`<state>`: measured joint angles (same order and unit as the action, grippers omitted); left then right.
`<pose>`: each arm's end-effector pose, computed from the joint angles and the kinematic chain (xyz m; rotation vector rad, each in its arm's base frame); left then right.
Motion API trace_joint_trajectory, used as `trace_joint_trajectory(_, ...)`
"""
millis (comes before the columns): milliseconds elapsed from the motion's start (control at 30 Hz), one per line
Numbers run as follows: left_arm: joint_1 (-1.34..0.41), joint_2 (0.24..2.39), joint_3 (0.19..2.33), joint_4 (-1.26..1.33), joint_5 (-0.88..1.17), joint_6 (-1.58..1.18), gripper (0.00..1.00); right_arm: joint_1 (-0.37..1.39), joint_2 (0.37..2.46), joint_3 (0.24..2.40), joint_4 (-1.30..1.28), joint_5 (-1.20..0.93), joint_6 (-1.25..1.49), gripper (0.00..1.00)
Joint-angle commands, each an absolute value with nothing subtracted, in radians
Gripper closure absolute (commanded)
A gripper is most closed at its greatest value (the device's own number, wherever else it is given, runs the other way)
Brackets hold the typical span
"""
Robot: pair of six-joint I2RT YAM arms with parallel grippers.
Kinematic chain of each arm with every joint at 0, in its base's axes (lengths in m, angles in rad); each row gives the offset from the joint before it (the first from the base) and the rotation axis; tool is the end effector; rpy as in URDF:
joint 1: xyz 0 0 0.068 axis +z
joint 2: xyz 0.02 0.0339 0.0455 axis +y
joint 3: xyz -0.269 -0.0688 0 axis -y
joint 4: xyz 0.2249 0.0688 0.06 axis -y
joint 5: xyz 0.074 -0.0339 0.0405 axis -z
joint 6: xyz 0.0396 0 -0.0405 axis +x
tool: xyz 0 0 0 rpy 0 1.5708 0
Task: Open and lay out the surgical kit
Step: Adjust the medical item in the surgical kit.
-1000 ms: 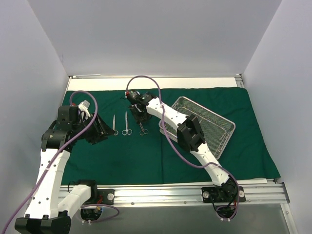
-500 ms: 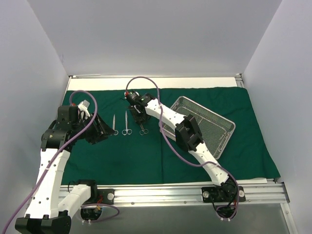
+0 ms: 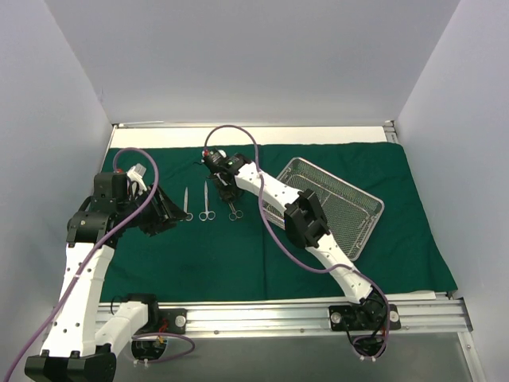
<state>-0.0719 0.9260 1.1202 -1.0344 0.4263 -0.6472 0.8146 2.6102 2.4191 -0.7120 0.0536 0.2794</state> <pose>0.1393 -0.0265 0.3488 -0.5059 2.4326 -0.8349 0.3820 0.4019 0.1768 -0.6427 2.4325 0.3963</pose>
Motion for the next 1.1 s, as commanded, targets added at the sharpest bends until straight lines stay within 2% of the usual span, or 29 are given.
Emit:
trace_joint_trajectory(0, -0.064, 0.916, 1.124, -0.986, 0.445, -0.641, 0.42, 0.827, 2.655, 2.444, -0.77, 0.093, 0.311, 0.92)
trace_joint_trajectory(133, -0.063, 0.913, 1.12, -0.983, 0.446, -0.643, 0.42, 0.807, 2.646, 2.484, -0.75, 0.056, 0.409, 1.0)
trace_joint_trajectory(400, -0.061, 0.905, 1.12, -0.991, 0.448, -0.64, 0.42, 0.747, 2.646, 2.467, -0.693, -0.054, 0.604, 1.0)
trace_joint_trajectory(900, -0.055, 0.916, 1.117, -0.989, 0.462, -0.621, 0.42, 0.752, 2.628, 2.45, -0.666, -0.046, 0.661, 1.0)
trace_joint_trajectory(933, -0.055, 0.917, 1.12, -0.991, 0.462, -0.62, 0.42, 0.753, 2.626, 2.45, -0.666, -0.048, 0.661, 0.96)
trace_joint_trajectory(967, -0.054, 0.917, 1.118, -0.991, 0.463, -0.618, 0.42, 0.753, 2.623, 2.448, -0.666, -0.049, 0.661, 0.89)
trace_joint_trajectory(1067, -0.054, 0.919, 1.118, -0.992, 0.465, -0.617, 0.42, 0.755, 2.591, 2.422, -0.672, -0.04, 0.663, 0.82)
